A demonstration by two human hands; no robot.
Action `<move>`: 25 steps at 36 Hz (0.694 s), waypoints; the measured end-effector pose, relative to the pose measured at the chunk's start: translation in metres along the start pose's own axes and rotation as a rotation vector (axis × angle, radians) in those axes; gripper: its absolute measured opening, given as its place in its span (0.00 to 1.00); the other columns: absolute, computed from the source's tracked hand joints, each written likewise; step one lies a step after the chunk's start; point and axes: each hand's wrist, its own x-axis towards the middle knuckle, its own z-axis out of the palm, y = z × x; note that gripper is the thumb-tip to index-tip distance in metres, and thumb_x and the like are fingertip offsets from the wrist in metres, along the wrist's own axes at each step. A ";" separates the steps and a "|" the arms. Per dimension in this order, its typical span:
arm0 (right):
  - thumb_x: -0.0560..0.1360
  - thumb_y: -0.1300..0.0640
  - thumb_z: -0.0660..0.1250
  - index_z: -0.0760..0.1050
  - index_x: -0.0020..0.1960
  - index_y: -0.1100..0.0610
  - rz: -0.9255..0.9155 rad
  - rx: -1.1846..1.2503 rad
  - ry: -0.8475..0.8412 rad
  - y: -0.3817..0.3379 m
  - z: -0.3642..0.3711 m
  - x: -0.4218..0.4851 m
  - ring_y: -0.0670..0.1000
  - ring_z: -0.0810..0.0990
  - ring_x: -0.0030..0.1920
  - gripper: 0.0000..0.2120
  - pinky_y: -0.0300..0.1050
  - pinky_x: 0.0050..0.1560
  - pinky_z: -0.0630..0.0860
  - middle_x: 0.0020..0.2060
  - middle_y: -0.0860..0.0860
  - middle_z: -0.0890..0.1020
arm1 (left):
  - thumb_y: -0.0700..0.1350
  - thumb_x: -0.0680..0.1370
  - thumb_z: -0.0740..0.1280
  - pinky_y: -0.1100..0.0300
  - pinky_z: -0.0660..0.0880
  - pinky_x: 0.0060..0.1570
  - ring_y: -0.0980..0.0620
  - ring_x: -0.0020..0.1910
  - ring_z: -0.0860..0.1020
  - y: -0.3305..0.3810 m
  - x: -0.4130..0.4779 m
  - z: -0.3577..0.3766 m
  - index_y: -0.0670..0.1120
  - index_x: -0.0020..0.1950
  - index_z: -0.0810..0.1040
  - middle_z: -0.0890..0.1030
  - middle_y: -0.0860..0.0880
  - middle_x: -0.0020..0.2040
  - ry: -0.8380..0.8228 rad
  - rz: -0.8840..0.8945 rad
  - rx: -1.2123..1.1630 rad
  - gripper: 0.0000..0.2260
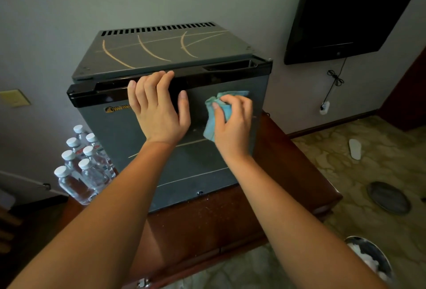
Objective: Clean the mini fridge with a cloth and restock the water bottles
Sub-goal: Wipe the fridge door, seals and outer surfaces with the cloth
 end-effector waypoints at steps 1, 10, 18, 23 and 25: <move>0.78 0.59 0.71 0.79 0.56 0.61 -0.004 -0.021 -0.002 0.003 -0.002 0.001 0.51 0.75 0.58 0.09 0.27 0.59 0.68 0.57 0.55 0.74 | 0.49 0.80 0.64 0.48 0.50 0.78 0.43 0.67 0.71 -0.001 0.000 0.000 0.44 0.68 0.75 0.77 0.45 0.64 0.003 0.006 -0.010 0.18; 0.81 0.54 0.66 0.75 0.60 0.59 0.270 0.039 0.240 0.018 -0.026 0.033 0.54 0.77 0.59 0.11 0.53 0.57 0.79 0.60 0.51 0.71 | 0.51 0.81 0.63 0.49 0.51 0.78 0.44 0.67 0.72 -0.002 -0.001 0.003 0.45 0.68 0.74 0.77 0.46 0.63 0.035 0.004 -0.016 0.17; 0.78 0.60 0.70 0.78 0.58 0.63 0.014 -0.018 -0.029 0.000 -0.005 0.001 0.55 0.75 0.59 0.10 0.41 0.61 0.73 0.57 0.57 0.75 | 0.51 0.81 0.63 0.50 0.50 0.78 0.43 0.67 0.72 -0.005 -0.002 0.004 0.46 0.69 0.73 0.77 0.46 0.64 0.027 0.025 0.033 0.18; 0.80 0.58 0.68 0.77 0.57 0.60 0.164 0.024 0.100 0.008 -0.019 0.019 0.54 0.76 0.59 0.09 0.46 0.59 0.76 0.59 0.56 0.73 | 0.53 0.79 0.65 0.49 0.50 0.78 0.44 0.68 0.70 -0.004 -0.002 0.001 0.45 0.69 0.73 0.76 0.45 0.64 -0.007 0.013 0.037 0.20; 0.81 0.57 0.67 0.75 0.58 0.60 0.216 0.049 0.165 0.008 -0.020 0.024 0.54 0.76 0.59 0.08 0.38 0.59 0.75 0.59 0.55 0.72 | 0.54 0.79 0.65 0.47 0.52 0.78 0.45 0.68 0.69 -0.003 -0.001 0.000 0.45 0.68 0.74 0.76 0.45 0.64 -0.016 0.003 0.051 0.21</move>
